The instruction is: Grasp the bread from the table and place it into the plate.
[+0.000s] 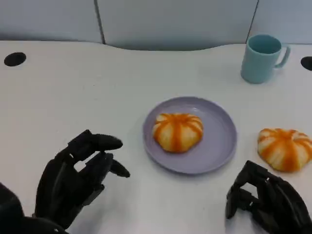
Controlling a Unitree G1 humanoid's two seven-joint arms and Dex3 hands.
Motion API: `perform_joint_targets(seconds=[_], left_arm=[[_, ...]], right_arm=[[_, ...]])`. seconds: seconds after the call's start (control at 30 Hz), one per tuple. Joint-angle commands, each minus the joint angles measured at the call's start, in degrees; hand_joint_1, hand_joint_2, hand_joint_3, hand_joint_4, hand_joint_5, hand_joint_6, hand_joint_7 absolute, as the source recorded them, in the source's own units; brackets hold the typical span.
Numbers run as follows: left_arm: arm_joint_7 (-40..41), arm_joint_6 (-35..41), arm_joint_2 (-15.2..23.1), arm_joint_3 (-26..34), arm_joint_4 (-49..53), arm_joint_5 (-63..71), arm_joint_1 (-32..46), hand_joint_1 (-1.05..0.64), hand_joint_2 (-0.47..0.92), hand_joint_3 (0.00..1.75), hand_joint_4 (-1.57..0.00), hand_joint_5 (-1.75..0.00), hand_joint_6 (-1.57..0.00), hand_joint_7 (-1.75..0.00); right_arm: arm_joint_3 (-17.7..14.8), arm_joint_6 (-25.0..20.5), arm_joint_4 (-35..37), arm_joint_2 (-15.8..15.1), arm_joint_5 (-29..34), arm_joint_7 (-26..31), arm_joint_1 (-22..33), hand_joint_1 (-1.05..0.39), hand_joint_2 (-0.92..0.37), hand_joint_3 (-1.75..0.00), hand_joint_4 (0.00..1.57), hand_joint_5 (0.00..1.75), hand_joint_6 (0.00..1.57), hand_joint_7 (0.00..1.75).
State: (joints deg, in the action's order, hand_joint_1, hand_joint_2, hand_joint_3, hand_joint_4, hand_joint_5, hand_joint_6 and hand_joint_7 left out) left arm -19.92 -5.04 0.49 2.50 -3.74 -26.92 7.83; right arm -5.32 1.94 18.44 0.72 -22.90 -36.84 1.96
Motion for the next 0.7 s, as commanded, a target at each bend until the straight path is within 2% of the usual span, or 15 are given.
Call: perform_joint_targets(seconds=[0.03,0.27,0.43,0.7], left_arm=[[-1.59,0.38,-0.15,2.29,-0.23,-2.49,3.17,-0.48,0.92,0.49,-0.65,-1.74,-0.41,-1.72],[-4.04,-3.11,-1.76,3.16,4.01,-2.31,2.94,-0.46,0.92,0.45,-0.78,-1.75,-0.50,-1.75],[-6.92,-5.72,-2.08,4.38,9.16,-2.49,1.54,-0.50,0.92,0.34,-0.81,-1.75,-0.57,-1.75],[-8.91,-7.36,-3.15,5.85,13.54,-2.83,0.21,-0.50,0.92,0.32,-0.84,-1.75,-0.60,-1.75]], right_arm=[[-0.57,-0.14,0.32,-0.99,-0.56,-0.47,-0.10,-0.59,-0.92,-0.34,0.68,1.75,0.60,1.47],[-1.56,-0.11,0.89,-1.38,-1.34,-1.17,-0.52,-0.60,-0.92,-0.33,0.70,1.75,0.62,1.45],[-2.18,-0.10,0.86,-1.62,-1.62,-0.93,-0.31,-0.59,-0.92,-0.34,0.69,1.75,0.63,1.44],[-3.55,1.77,4.42,-1.90,-2.05,-2.32,-1.77,-0.60,-0.92,-0.34,0.70,1.74,0.63,1.43]])
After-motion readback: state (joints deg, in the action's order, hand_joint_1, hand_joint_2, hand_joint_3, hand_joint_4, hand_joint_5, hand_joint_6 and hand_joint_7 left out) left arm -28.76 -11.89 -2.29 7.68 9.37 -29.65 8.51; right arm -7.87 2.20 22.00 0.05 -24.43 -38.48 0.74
